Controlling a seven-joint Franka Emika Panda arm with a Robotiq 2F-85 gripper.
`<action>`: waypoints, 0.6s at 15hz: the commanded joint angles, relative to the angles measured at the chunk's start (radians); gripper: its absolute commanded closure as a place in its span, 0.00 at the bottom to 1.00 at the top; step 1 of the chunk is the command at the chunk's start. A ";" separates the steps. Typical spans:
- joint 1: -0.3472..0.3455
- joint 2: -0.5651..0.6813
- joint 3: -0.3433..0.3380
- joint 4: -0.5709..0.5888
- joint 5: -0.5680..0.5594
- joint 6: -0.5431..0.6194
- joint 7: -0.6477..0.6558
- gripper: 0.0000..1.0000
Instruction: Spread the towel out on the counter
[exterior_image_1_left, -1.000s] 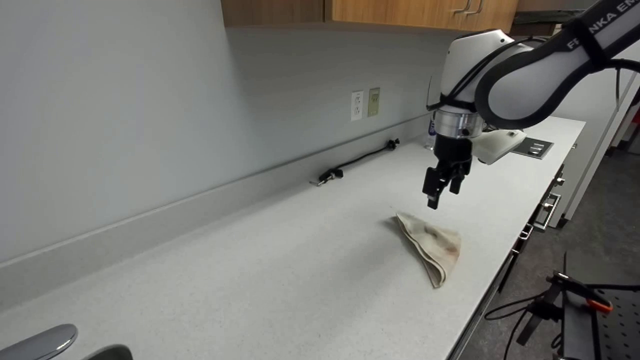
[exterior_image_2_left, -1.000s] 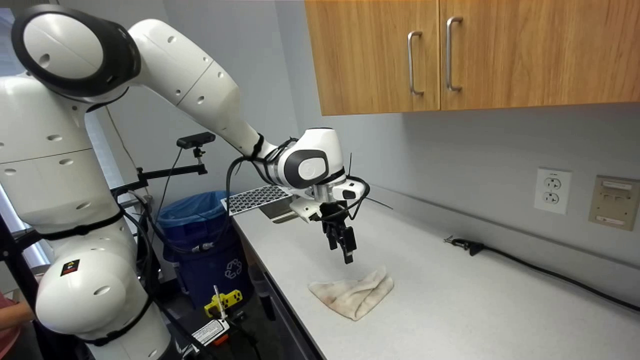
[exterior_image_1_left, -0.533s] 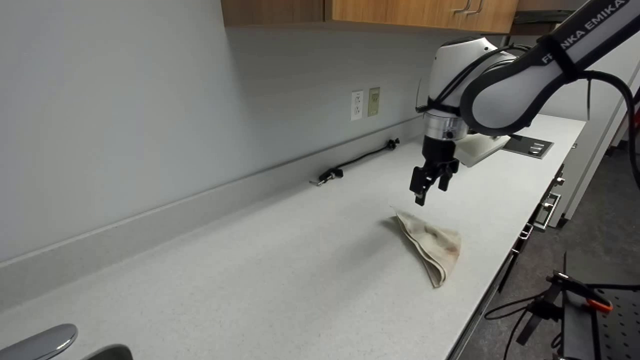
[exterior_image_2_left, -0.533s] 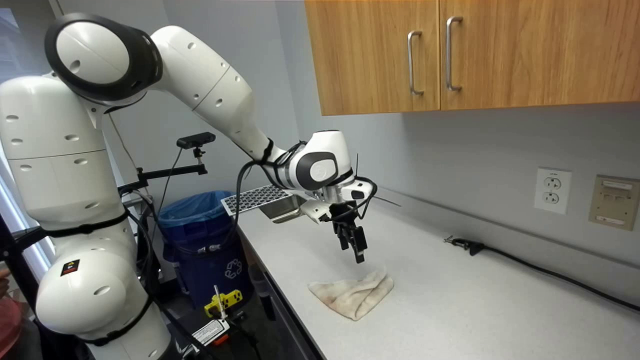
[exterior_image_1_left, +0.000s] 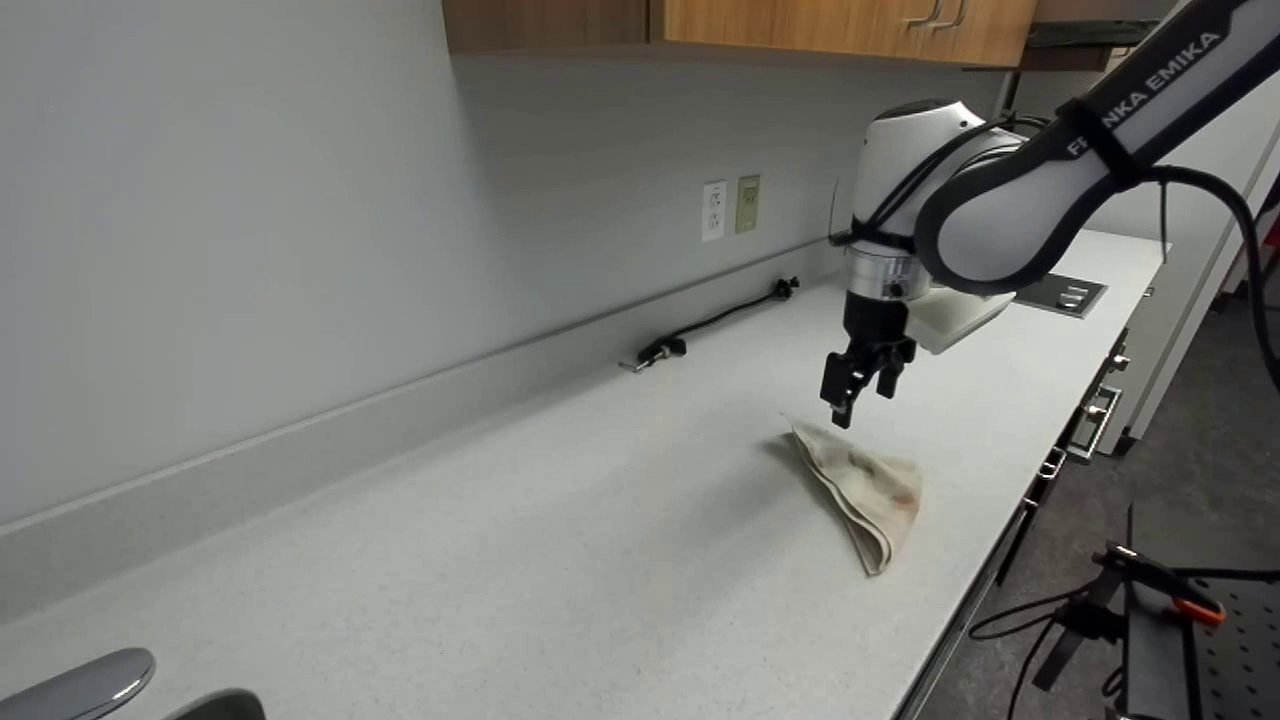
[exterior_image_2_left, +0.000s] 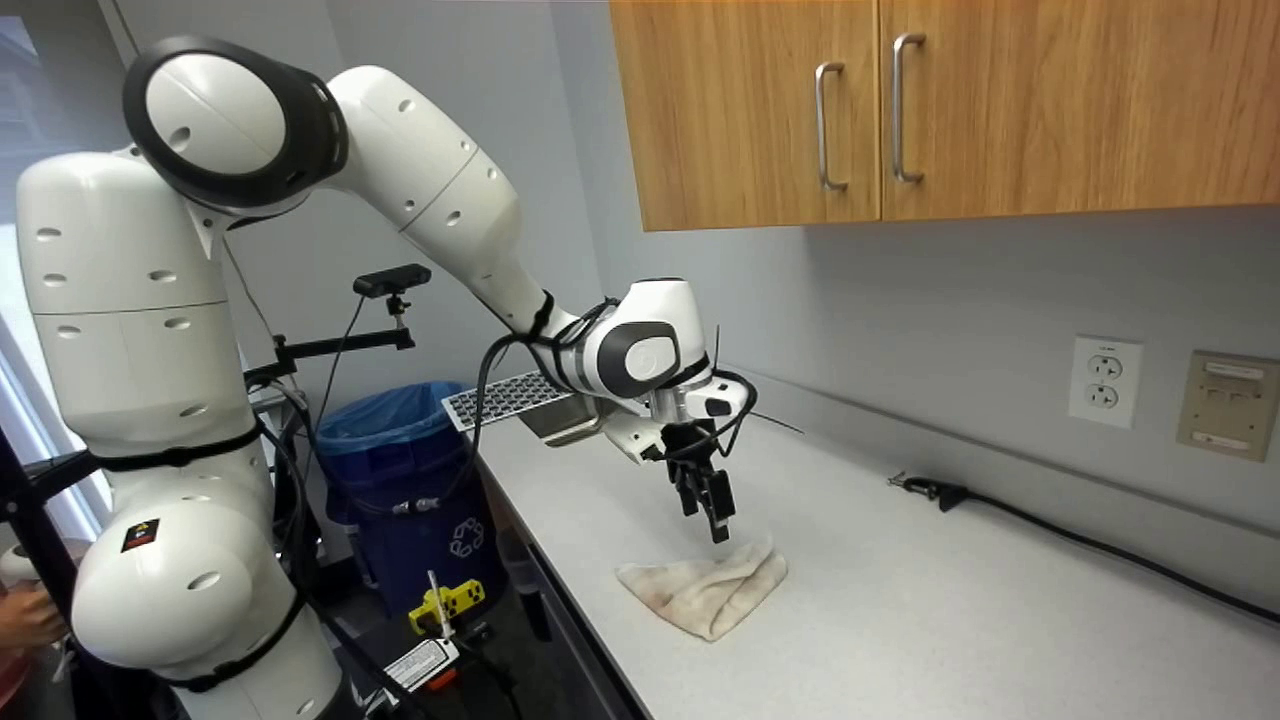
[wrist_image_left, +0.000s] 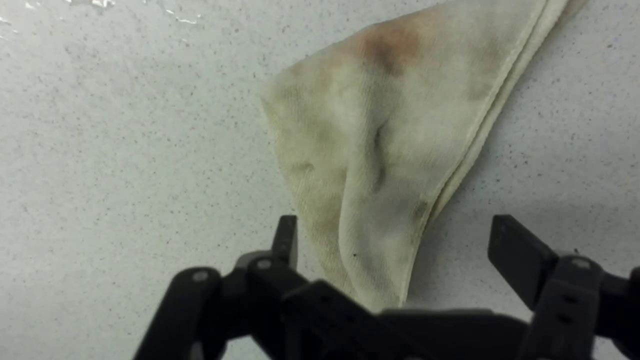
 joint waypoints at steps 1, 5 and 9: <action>0.036 0.108 -0.036 0.075 -0.044 0.065 0.040 0.00; 0.068 0.196 -0.064 0.163 -0.039 0.091 0.045 0.05; 0.081 0.272 -0.086 0.245 -0.011 0.081 0.038 0.13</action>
